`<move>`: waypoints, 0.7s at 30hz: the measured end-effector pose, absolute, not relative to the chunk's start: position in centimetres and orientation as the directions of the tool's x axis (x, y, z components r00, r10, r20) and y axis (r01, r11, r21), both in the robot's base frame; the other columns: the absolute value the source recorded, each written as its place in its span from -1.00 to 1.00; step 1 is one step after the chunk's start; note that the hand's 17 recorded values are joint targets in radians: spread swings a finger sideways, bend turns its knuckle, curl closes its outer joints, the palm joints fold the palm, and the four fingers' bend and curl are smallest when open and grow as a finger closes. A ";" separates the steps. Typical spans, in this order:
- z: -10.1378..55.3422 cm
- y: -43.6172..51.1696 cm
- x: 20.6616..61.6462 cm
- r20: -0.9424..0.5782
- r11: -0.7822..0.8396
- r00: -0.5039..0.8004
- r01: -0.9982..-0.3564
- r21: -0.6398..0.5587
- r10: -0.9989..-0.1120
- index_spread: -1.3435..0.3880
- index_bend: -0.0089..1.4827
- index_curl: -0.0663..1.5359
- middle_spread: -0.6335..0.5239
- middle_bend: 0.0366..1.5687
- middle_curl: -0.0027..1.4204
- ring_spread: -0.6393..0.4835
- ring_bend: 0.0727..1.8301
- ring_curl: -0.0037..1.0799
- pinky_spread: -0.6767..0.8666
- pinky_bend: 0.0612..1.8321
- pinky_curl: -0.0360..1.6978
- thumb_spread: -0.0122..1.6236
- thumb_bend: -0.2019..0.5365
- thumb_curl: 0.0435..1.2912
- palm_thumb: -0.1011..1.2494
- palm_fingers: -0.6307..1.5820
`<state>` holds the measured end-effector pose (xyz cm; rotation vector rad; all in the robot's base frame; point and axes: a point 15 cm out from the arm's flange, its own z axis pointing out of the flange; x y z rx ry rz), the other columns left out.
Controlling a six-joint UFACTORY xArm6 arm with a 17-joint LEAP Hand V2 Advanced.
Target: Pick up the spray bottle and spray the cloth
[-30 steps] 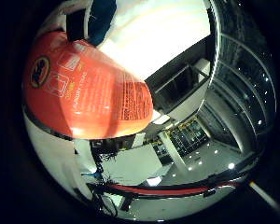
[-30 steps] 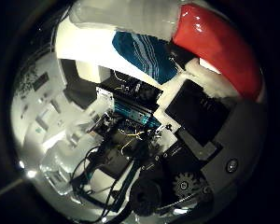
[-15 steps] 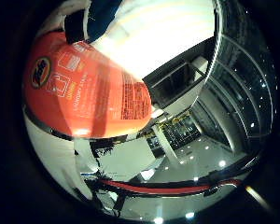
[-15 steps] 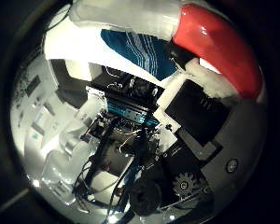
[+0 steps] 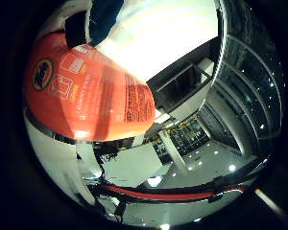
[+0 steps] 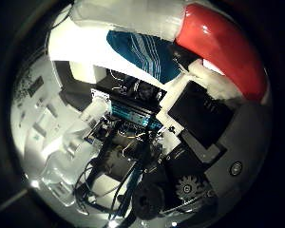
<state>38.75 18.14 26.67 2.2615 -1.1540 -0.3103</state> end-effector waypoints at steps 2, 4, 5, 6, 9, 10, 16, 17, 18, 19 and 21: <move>27.4 18.8 38.4 0.016 -0.486 0.599 -0.664 0.568 -0.801 0.33 0.58 -0.05 -0.02 0.73 -0.17 -0.13 0.59 0.07 -0.42 0.07 0.54 0.14 -0.49 0.27 0.62 0.66; 28.3 19.5 38.2 -0.024 -0.515 0.597 -0.669 0.536 -0.802 0.33 0.58 -0.05 -0.02 0.73 -0.17 -0.13 0.59 0.07 -0.43 0.07 0.54 0.14 -0.49 0.27 0.62 0.66; 28.6 20.0 38.1 -0.047 -0.529 0.596 -0.671 0.520 -0.801 0.33 0.58 -0.05 -0.02 0.73 -0.17 -0.13 0.59 0.07 -0.43 0.07 0.54 0.14 -0.49 0.27 0.62 0.66; 28.9 20.6 38.0 -0.074 -0.544 0.593 -0.675 0.499 -0.802 0.33 0.58 -0.05 -0.02 0.73 -0.17 -0.13 0.59 0.07 -0.43 0.07 0.54 0.14 -0.49 0.27 0.62 0.66; 30.3 22.2 37.8 -0.171 -0.588 0.578 -0.684 0.432 -0.798 0.33 0.58 -0.05 -0.02 0.73 -0.17 -0.13 0.59 0.07 -0.43 0.07 0.54 0.14 -0.49 0.27 0.62 0.66; 30.7 22.7 37.7 -0.201 -0.599 0.572 -0.688 0.409 -0.795 0.33 0.58 -0.05 -0.02 0.73 -0.17 -0.13 0.59 0.07 -0.43 0.07 0.54 0.14 -0.49 0.27 0.62 0.66; 33.6 26.7 38.0 -0.392 -0.666 0.557 -0.708 0.235 -0.732 0.33 0.58 -0.05 -0.02 0.73 -0.17 -0.13 0.59 0.07 -0.43 0.07 0.54 0.13 -0.49 0.26 0.64 0.66; 34.0 27.3 38.2 -0.426 -0.671 0.551 -0.712 0.208 -0.717 0.33 0.58 -0.05 -0.02 0.73 -0.17 -0.13 0.59 0.07 -0.43 0.07 0.54 0.13 -0.49 0.26 0.64 0.66; 34.6 28.0 38.4 -0.463 -0.677 0.548 -0.716 0.171 -0.696 0.33 0.58 -0.05 -0.02 0.73 -0.17 -0.13 0.59 0.07 -0.43 0.07 0.54 0.13 -0.49 0.26 0.64 0.66; 35.2 28.7 38.4 -0.499 -0.682 0.544 -0.718 0.139 -0.674 0.33 0.58 -0.05 -0.02 0.73 -0.17 -0.13 0.59 0.07 -0.43 0.07 0.54 0.13 -0.49 0.26 0.64 0.66; 36.5 30.1 38.8 -0.574 -0.690 0.539 -0.721 0.064 -0.617 0.33 0.59 -0.05 -0.02 0.73 -0.17 -0.13 0.59 0.07 -0.43 0.07 0.54 0.13 -0.49 0.26 0.65 0.66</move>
